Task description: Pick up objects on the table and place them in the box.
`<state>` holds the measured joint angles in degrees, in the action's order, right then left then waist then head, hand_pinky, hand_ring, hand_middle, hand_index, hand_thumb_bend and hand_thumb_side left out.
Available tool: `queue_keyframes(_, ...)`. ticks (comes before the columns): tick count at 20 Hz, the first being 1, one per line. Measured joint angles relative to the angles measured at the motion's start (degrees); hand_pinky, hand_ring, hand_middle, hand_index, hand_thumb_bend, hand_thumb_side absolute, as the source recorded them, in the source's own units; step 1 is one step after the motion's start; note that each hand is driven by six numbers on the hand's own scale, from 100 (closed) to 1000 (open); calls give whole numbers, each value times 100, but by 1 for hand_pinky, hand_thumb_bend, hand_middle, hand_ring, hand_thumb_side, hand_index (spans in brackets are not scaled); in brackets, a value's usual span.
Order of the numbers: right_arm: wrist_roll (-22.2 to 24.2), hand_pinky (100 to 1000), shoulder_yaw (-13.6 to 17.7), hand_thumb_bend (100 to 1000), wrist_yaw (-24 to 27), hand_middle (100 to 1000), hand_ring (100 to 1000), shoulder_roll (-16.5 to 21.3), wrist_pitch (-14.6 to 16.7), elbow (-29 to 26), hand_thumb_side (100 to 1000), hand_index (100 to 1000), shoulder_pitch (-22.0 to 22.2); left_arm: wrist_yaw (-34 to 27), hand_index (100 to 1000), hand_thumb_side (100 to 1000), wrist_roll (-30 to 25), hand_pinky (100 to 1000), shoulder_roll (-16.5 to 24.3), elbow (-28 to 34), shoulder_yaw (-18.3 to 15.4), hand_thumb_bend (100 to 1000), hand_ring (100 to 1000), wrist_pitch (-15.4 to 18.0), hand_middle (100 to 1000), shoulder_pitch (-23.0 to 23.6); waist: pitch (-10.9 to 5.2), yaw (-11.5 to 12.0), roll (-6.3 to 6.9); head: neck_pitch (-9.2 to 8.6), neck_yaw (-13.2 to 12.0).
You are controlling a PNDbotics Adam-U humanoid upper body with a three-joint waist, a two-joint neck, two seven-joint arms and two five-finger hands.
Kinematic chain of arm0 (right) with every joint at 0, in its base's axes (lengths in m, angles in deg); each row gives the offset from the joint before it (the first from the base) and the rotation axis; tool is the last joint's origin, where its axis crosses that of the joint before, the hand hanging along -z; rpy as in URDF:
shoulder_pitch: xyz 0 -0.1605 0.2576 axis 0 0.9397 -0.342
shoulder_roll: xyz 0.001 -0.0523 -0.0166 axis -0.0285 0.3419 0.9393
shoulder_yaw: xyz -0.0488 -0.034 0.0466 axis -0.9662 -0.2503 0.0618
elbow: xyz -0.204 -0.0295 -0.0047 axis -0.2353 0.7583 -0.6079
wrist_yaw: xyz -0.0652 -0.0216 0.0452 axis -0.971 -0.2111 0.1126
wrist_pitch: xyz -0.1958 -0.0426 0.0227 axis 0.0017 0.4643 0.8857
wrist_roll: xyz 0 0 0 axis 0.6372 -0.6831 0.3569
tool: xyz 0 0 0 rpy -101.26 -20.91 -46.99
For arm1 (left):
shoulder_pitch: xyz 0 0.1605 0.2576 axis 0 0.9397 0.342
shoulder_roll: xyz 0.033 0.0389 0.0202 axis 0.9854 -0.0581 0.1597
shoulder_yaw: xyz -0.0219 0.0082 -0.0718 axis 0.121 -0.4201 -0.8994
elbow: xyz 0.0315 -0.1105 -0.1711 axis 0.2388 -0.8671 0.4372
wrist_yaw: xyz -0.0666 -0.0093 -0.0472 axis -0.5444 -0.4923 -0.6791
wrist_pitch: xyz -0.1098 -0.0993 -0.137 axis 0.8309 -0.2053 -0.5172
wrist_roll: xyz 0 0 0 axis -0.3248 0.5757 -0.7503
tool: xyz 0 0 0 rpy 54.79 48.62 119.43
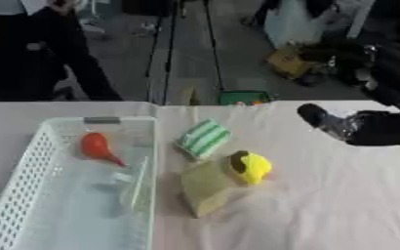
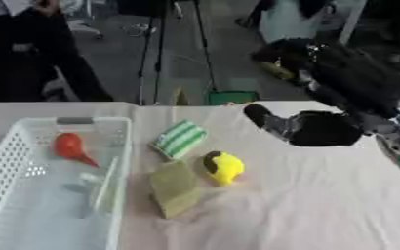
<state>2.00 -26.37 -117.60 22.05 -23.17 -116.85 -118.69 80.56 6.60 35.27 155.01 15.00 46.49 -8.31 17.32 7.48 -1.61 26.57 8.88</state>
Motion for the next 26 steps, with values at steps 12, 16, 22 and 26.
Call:
queue_keyframes(12,632,850,-876,692,-201,872,886,-463,74,1340,1000,998,-653,-58,990,1000,-108,961,0,0,72,112,934,-29,1000,-6,-1,123,-26,-49,131)
queue_keyframes(16,713,895,-1084,714,-340,881,931,-750,102,1987,1000,1000,-859,-65,982,1000,-144,961,-2,0,104,107,934,-45,1000,-8,-1,155,-32,-47,161)
queue_keyframes(22,821,883,-1197,708,-656,891,932,-1144,60,3054,990,1000,-1087,-69,965,1000,-199,961,-3,0,109,104,934,-74,1000,-9,0,192,-35,-41,187)
queue_keyframes(26,1110,888,-1265,708,-757,893,936,-1337,11,3679,1000,1000,-1225,-71,957,1000,-216,961,-4,0,129,103,934,-87,1000,-10,0,203,-62,-37,224)
